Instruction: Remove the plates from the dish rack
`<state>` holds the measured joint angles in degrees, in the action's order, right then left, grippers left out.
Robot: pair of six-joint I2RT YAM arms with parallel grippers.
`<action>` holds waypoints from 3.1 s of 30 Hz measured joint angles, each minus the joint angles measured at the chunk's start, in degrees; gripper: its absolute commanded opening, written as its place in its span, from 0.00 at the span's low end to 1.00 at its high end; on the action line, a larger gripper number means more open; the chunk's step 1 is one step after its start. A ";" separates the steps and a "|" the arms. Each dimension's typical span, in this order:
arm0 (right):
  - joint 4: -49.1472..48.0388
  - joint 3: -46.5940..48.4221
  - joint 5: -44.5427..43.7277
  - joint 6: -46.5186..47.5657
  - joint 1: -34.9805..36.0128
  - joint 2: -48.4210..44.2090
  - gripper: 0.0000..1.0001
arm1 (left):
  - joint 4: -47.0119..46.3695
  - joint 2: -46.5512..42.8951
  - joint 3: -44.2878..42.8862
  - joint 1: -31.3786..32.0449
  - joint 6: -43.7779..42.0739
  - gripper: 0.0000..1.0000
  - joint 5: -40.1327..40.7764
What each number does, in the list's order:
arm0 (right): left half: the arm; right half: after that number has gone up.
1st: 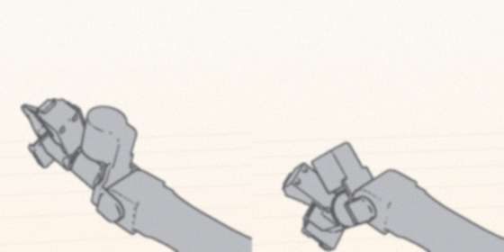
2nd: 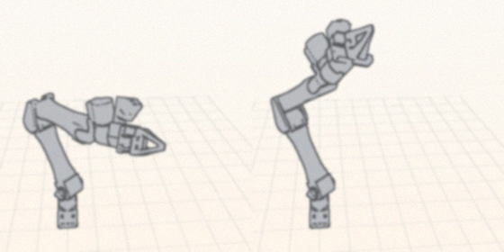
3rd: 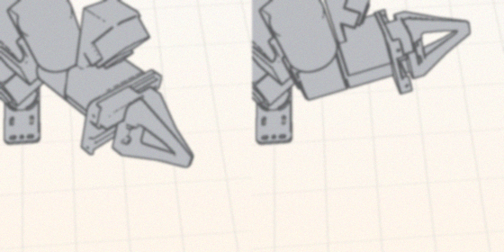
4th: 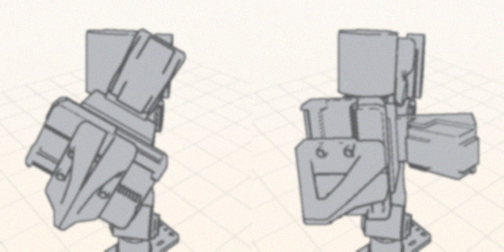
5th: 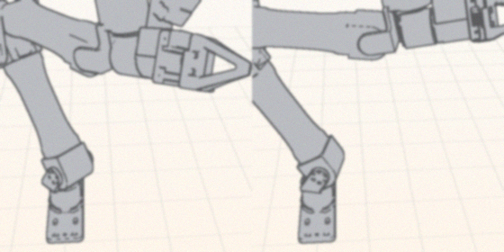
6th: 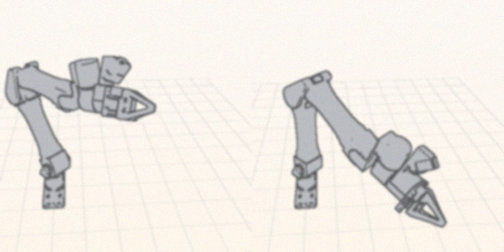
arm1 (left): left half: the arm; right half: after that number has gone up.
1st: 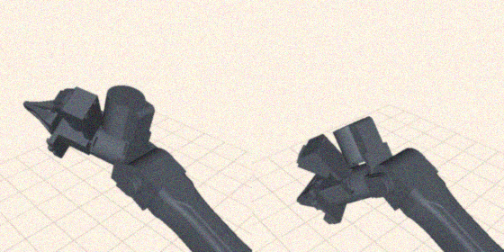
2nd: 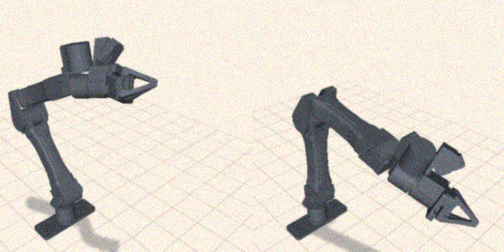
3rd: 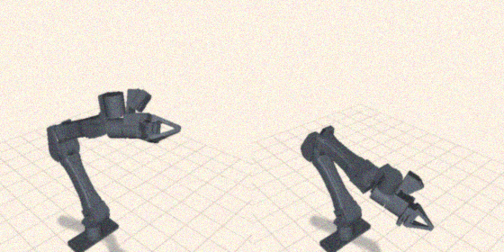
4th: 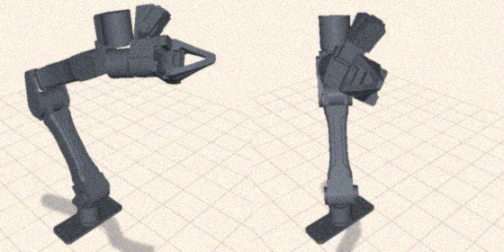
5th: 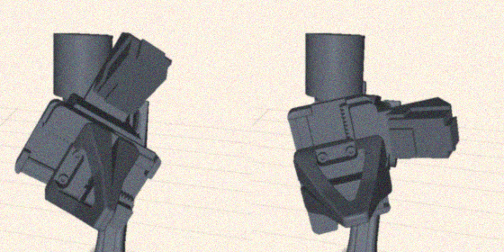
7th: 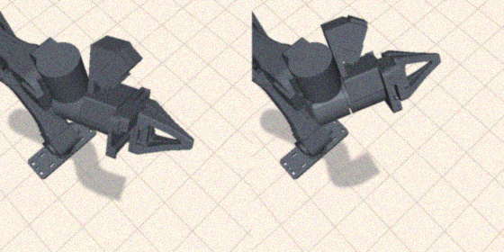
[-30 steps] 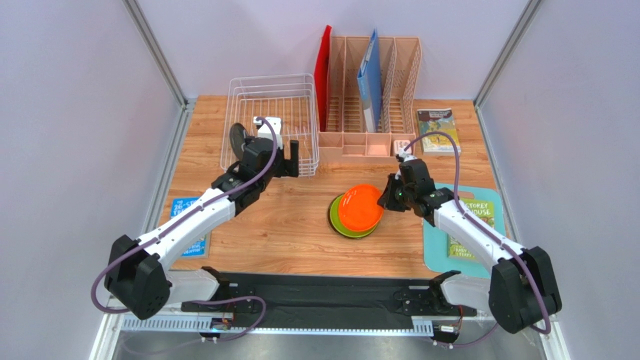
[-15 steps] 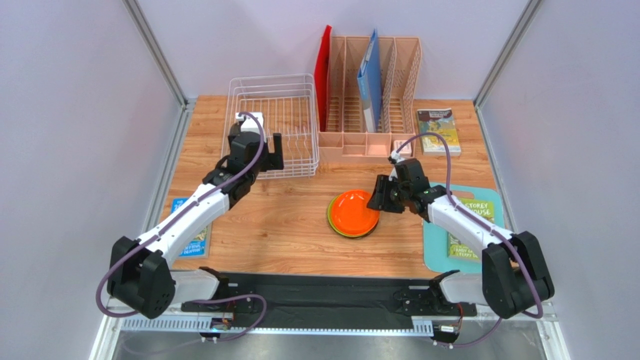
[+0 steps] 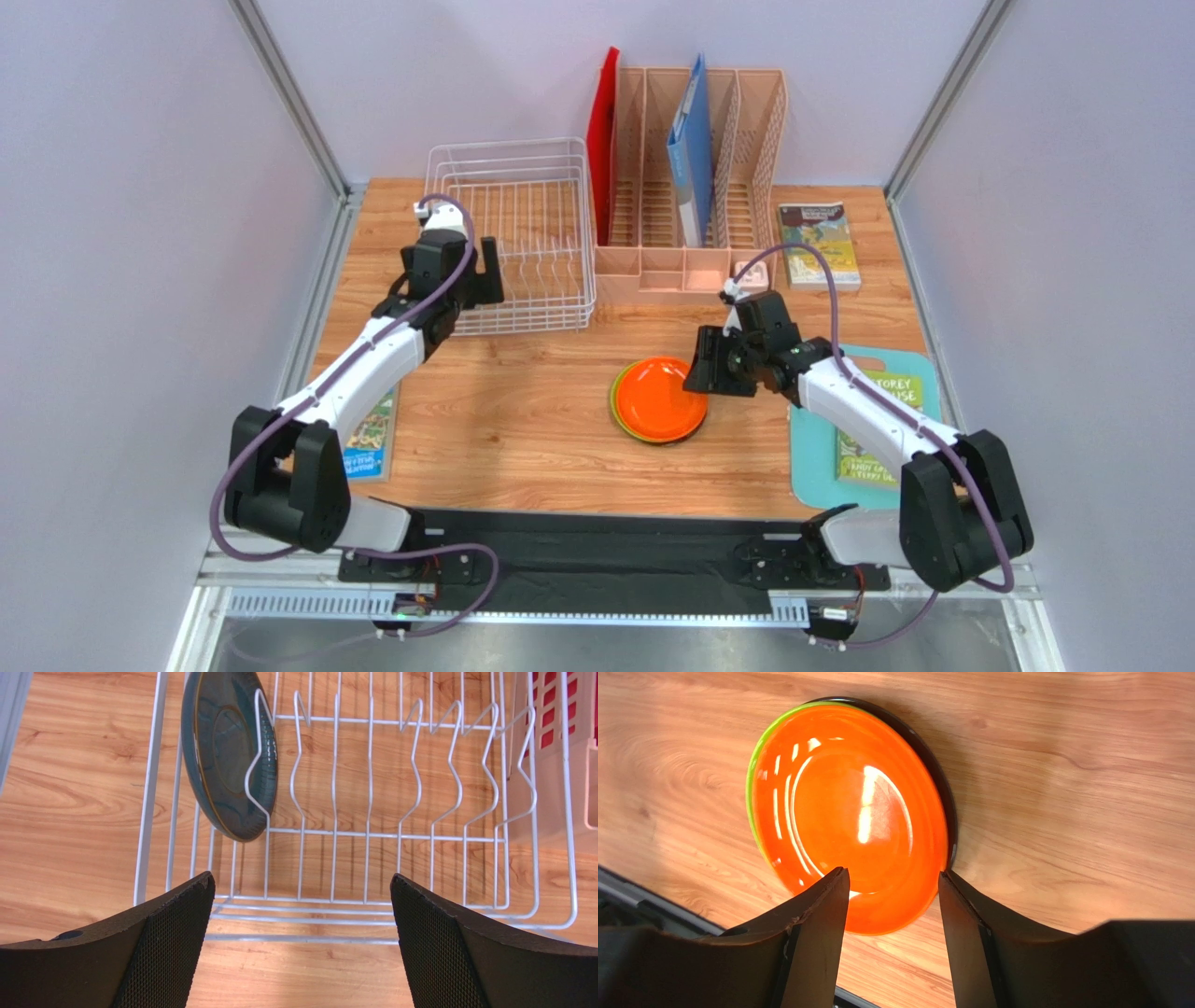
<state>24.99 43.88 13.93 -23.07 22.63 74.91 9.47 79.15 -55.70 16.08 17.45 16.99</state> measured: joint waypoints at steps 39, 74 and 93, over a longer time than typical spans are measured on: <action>7.30 3.10 -17.14 1.55 0.15 -2.54 0.56 | -9.81 22.91 -13.97 -6.84 -3.56 0.18 9.33; 6.91 3.06 -15.78 1.64 0.15 -2.47 0.56 | 0.13 4.48 -13.38 -6.03 -12.83 0.00 8.63; -0.55 3.02 -1.95 -2.91 0.24 -14.10 0.58 | -7.19 -8.55 7.91 6.16 15.78 0.00 -32.17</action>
<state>24.45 46.89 11.99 -25.98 22.87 60.82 2.28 70.61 -47.79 22.24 33.23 -15.18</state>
